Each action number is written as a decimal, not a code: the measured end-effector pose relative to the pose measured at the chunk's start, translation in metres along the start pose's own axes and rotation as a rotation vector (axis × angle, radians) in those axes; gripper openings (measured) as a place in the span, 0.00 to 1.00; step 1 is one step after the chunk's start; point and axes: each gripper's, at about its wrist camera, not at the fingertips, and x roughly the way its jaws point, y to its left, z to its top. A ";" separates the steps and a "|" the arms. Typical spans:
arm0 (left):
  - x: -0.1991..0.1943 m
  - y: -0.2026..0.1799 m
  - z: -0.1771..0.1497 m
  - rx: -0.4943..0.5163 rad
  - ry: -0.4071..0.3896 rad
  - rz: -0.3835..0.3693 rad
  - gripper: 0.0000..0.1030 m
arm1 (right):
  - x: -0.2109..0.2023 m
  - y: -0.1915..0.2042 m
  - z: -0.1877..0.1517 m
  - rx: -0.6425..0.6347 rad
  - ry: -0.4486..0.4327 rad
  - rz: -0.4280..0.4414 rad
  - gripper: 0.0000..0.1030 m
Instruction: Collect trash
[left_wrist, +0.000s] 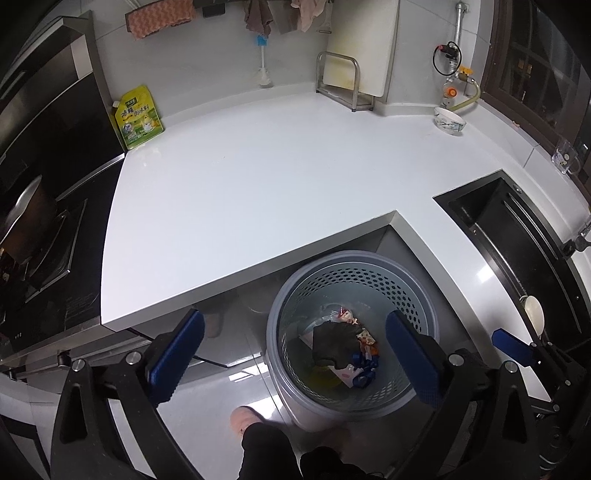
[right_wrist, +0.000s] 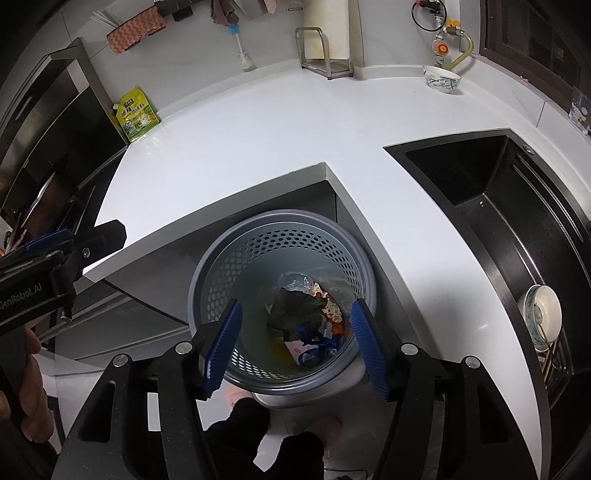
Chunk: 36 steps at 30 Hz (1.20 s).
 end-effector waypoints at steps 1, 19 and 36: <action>0.000 0.000 0.000 -0.001 0.001 -0.001 0.94 | 0.000 0.000 0.000 0.001 0.000 -0.002 0.58; -0.005 -0.002 -0.003 0.014 -0.008 0.010 0.94 | -0.008 -0.002 0.002 0.019 -0.022 -0.019 0.64; -0.005 0.000 -0.003 0.016 -0.013 0.026 0.94 | -0.008 -0.003 0.003 0.016 -0.022 -0.021 0.64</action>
